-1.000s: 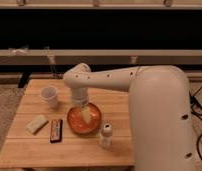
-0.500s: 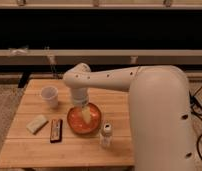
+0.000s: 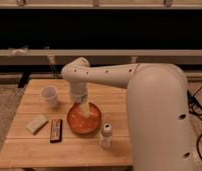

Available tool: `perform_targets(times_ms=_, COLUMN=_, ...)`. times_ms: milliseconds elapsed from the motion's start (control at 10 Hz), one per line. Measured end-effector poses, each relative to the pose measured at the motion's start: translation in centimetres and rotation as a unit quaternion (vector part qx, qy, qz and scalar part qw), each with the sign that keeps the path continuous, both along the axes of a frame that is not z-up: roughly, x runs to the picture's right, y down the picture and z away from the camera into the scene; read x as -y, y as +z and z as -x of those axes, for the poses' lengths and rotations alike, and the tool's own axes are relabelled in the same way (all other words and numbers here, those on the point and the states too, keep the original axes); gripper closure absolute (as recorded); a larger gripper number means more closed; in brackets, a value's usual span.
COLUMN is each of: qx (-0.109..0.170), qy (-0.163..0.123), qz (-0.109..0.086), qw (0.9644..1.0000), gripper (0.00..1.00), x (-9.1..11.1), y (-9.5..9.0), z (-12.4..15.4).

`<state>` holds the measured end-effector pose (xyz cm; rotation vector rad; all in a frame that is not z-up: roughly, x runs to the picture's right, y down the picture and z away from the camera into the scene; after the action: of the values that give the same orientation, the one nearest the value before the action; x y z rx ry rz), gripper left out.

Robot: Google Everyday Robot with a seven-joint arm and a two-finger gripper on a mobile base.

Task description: Knock the bottle over

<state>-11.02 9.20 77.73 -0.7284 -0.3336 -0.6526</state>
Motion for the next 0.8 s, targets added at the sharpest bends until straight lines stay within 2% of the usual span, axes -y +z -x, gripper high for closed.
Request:
perform_targets(times_ms=200, qx=0.001, qy=0.001, qz=-0.017, qw=0.9999, gripper=0.2, x=2.7, y=-2.6, z=-0.2)
perform_targets(times_ms=400, qx=0.003, qy=0.005, qz=-0.035, qw=0.9994, gripper=0.2, x=4.3, y=-5.5, z=-0.9)
perform_targets(times_ms=500, qx=0.002, qy=0.008, qz=-0.041, qw=0.9991, gripper=0.2, x=4.3, y=-6.7, z=-1.4)
perform_targets(times_ms=700, qx=0.0, qy=0.023, qz=-0.057, qw=0.9981, gripper=0.2, x=2.6, y=-9.8, z=-2.8)
perform_targets(times_ms=800, qx=-0.001, qy=0.03, qz=-0.061, qw=0.9977, gripper=0.2, x=1.9, y=-10.8, z=-3.3)
